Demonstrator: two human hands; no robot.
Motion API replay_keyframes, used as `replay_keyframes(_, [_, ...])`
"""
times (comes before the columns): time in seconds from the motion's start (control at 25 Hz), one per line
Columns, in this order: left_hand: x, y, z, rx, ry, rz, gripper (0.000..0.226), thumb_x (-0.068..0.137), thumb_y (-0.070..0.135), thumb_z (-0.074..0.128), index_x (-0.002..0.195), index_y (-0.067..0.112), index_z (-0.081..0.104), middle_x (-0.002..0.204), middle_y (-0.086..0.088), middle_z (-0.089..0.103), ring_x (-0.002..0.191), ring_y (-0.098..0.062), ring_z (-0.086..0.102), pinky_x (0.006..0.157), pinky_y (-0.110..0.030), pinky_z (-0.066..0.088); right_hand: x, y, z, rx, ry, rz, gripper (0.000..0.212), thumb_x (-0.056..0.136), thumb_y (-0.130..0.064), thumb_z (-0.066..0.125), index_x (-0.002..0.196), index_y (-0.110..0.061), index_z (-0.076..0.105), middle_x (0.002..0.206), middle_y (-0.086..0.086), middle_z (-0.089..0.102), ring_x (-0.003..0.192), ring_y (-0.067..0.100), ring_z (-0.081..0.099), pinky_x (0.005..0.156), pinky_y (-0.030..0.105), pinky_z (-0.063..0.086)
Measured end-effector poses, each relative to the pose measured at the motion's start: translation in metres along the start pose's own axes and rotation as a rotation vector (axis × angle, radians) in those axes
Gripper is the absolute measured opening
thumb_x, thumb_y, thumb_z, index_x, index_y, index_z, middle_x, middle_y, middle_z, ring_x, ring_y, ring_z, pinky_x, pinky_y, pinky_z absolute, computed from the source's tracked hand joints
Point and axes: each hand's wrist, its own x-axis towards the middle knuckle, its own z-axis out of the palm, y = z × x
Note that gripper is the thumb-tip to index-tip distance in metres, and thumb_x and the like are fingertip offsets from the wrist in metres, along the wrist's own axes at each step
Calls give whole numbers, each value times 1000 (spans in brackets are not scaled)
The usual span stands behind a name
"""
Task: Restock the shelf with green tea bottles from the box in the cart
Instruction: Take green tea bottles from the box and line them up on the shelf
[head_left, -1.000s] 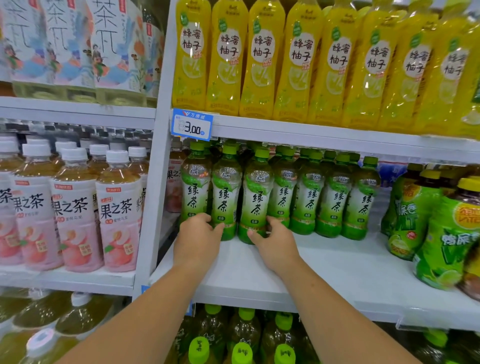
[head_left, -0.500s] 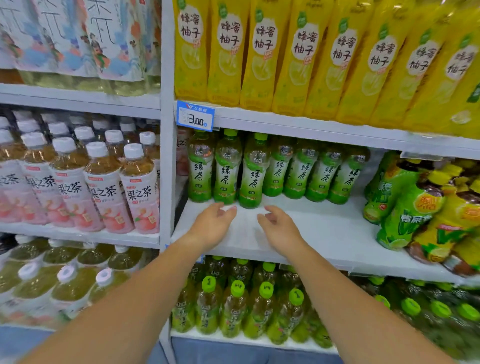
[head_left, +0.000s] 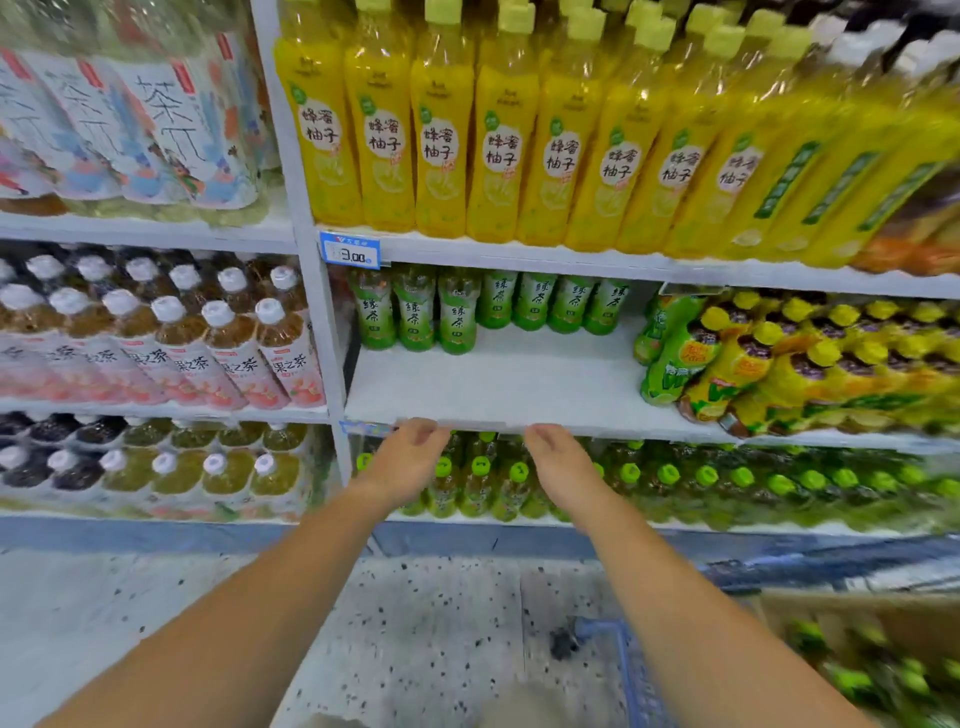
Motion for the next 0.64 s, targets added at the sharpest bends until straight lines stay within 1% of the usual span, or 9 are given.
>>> replay_keyframes(0.04, [-16, 8, 1, -23, -5, -9, 53, 102, 50, 43, 141, 15, 49, 142, -4, 53, 115, -18, 53, 97, -33, 41, -18, -1, -8, 16, -13, 15, 48, 104, -38, 44, 144, -12, 45, 138, 1, 53, 116, 16, 51, 94, 26, 36])
replay_keyframes(0.12, [-49, 25, 1, -23, -26, -34, 53, 102, 51, 41, 141, 16, 48, 141, -4, 54, 121, -23, 53, 101, -37, 42, -54, -5, -24, 4, -33, 38, 51, 104, -38, 43, 149, -13, 40, 143, 5, 51, 118, 16, 50, 93, 24, 34])
replay_keyframes(0.16, [-65, 35, 2, -9, -31, -41, 54, 102, 51, 41, 142, 16, 49, 141, -4, 54, 124, -23, 52, 101, -36, 41, -73, -7, -33, -11, -25, 45, 52, 105, -38, 42, 150, -13, 38, 146, 5, 48, 124, 18, 49, 94, 23, 32])
replay_keyframes(0.24, [-93, 53, 5, -33, -31, -42, 53, 102, 51, 42, 142, 17, 50, 141, -2, 53, 123, -21, 51, 100, -35, 40, -106, -8, -45, -20, -9, 56, 51, 105, -38, 40, 150, -14, 38, 150, 3, 44, 135, 20, 43, 97, 23, 30])
replay_keyframes(0.32, [-114, 69, 10, -87, -70, -54, 52, 102, 51, 42, 142, 18, 50, 139, 0, 53, 122, -20, 50, 100, -35, 39, -134, -1, -54, -1, 43, 101, 50, 105, -40, 40, 149, -16, 40, 152, 3, 43, 137, 21, 43, 104, 29, 33])
replay_keyframes(0.4, [-134, 76, 20, -107, -136, -25, 51, 101, 51, 43, 141, 20, 50, 135, 3, 53, 119, -17, 49, 101, -36, 39, -167, 10, -62, 15, 94, 136, 51, 104, -42, 40, 149, -18, 39, 152, 2, 43, 136, 21, 43, 105, 33, 34])
replay_keyframes(0.52, [-155, 84, 38, -120, -219, 9, 46, 102, 49, 42, 137, 22, 51, 129, 4, 53, 114, -17, 49, 102, -41, 42, -212, 25, -73, 21, 195, 203, 51, 105, -43, 39, 150, -19, 38, 151, 2, 44, 132, 21, 46, 97, 30, 37])
replay_keyframes(0.56, [-163, 86, 48, -115, -261, 13, 44, 102, 48, 42, 136, 22, 52, 128, 4, 52, 113, -17, 49, 100, -41, 42, -229, 31, -76, 28, 236, 228, 50, 105, -41, 39, 150, -18, 38, 150, 2, 44, 131, 20, 46, 95, 29, 36])
replay_keyframes(0.64, [-177, 83, 68, -95, -325, 28, 43, 102, 47, 42, 136, 22, 52, 127, 5, 51, 111, -16, 48, 94, -38, 41, -259, 46, -82, 34, 291, 264, 51, 105, -40, 39, 150, -16, 37, 150, 2, 43, 134, 20, 44, 97, 27, 33])
